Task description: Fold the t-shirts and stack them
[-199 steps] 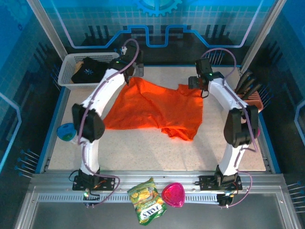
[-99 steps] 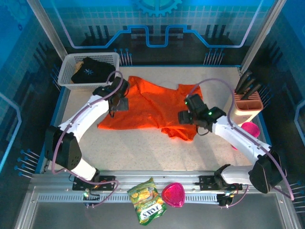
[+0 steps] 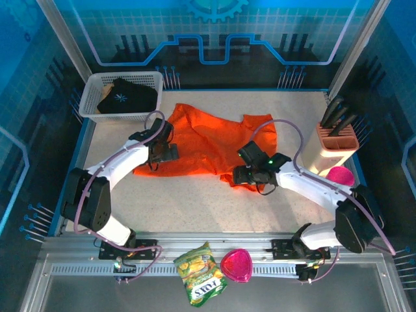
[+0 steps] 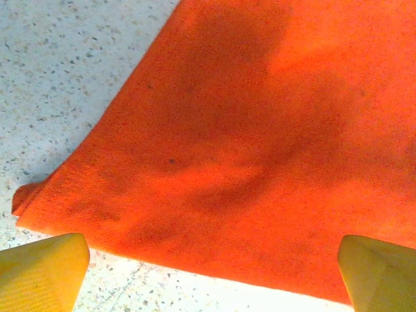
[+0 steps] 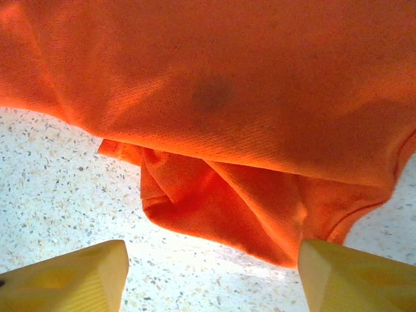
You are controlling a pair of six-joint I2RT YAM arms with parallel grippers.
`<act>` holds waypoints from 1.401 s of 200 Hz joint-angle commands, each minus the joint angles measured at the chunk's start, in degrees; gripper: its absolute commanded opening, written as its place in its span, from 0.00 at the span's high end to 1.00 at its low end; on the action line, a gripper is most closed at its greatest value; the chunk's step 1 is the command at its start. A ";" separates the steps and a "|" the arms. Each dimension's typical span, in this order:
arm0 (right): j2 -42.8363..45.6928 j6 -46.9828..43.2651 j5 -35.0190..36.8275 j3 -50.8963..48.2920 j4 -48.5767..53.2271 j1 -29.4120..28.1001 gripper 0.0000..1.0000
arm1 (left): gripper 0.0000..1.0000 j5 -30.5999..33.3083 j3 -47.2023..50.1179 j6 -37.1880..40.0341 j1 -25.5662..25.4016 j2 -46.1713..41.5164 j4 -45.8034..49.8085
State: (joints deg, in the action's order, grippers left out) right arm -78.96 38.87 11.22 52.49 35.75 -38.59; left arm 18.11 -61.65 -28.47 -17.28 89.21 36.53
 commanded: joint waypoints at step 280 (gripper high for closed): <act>0.03 -21.27 0.10 9.93 10.63 25.68 0.97 | 0.88 -9.17 -23.07 3.53 7.87 20.04 0.70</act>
State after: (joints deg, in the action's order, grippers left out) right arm -71.26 22.31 14.28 59.42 50.52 -15.75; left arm 10.33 -80.64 -27.55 -10.37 102.96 34.44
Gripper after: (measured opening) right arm 0.065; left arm 0.054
